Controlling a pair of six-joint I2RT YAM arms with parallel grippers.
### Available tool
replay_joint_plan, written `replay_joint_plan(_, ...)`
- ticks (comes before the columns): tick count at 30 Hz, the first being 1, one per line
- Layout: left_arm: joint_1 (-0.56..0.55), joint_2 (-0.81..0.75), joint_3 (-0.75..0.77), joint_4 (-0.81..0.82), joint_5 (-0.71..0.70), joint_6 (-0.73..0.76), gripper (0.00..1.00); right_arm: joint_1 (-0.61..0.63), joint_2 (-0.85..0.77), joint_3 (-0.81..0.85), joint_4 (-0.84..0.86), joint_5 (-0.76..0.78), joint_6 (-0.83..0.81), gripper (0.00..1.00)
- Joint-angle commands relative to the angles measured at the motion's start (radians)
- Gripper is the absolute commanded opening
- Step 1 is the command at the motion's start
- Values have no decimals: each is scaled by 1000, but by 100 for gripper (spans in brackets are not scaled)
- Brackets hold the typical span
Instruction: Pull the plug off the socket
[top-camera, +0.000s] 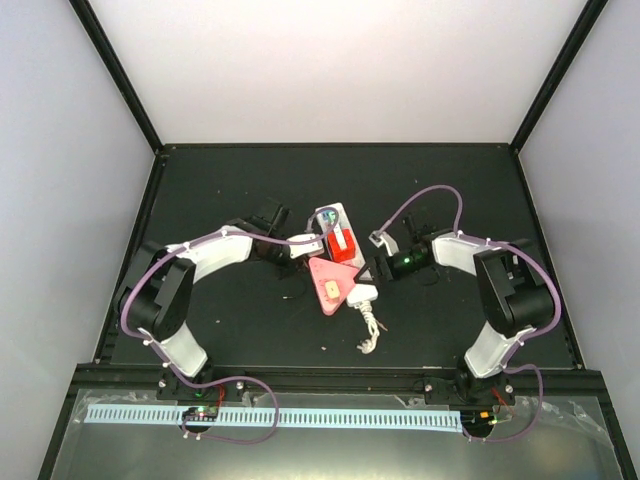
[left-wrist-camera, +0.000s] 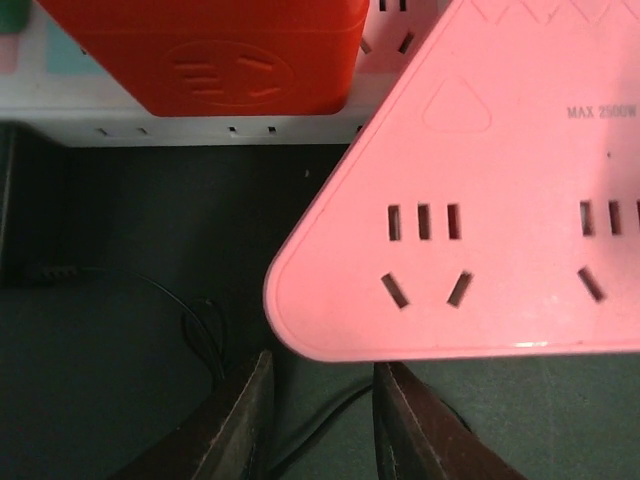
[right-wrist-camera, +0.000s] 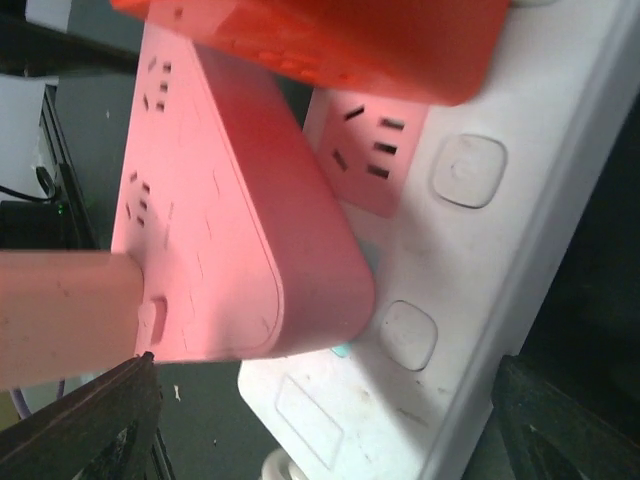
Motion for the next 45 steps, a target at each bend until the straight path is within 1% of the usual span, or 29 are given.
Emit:
replay_joint_plan(1, 19, 17, 61, 15, 52, -22, 30, 66, 28, 2, 15, -26, 10, 93)
replay_joint_plan(8, 69, -9, 57, -8, 103, -52, 32, 79, 20, -15, 37, -84, 42, 93)
replay_joint_plan(10, 87, -32, 45, -21, 105, -53, 34, 76, 9, -11, 33, -67, 41, 93)
replay_joint_plan(12, 108, -79, 27, -31, 105, -54, 40, 68, -6, -11, 35, -43, 45, 95)
replay_joint_plan(13, 119, -104, 17, -35, 108, -57, 47, 62, -15, -15, 43, -33, 51, 95)
replay_joint_plan(14, 131, -134, 7, -42, 115, -57, 57, 59, -26, -19, 53, -21, 59, 97)
replay_joint_plan(15, 142, -162, -2, -50, 121, -55, 71, 56, -38, -22, 64, -6, 67, 99)
replay_joint_plan(17, 155, -235, -20, -70, 138, -41, 97, 55, -76, -34, 97, 36, 89, 100)
replay_joint_plan(18, 158, -277, -44, -64, 150, -36, 99, 54, -106, -53, 141, 52, 113, 100)
replay_joint_plan(20, 159, -365, -91, -19, 141, -68, 99, 53, -150, -94, 240, 61, 163, 100)
replay_joint_plan(23, 161, -511, -158, 73, 111, -189, 99, 56, -130, -98, 313, 23, 220, 100)
replay_joint_plan(24, 161, -563, -177, 86, 108, -188, 99, 55, -115, -90, 320, 11, 234, 100)
replay_joint_plan(26, 160, -606, -167, 27, 152, -134, 99, 56, -88, -82, 333, -7, 260, 100)
replay_joint_plan(29, 149, -606, -132, -76, 194, -67, 99, 55, -61, -89, 364, -20, 287, 100)
replay_joint_plan(32, 115, -596, -152, -101, 161, -58, 99, 60, -27, -89, 386, -24, 308, 100)
replay_joint_plan(35, 66, -579, -173, -127, 160, -16, 99, 61, -8, -83, 397, -21, 326, 100)
replay_joint_plan(40, -41, -533, -193, -88, 124, 7, 98, 85, -1, -86, 412, -1, 347, 100)
replay_joint_plan(45, -117, -495, -206, -64, 105, 43, 93, 88, 36, -84, 422, 22, 353, 100)
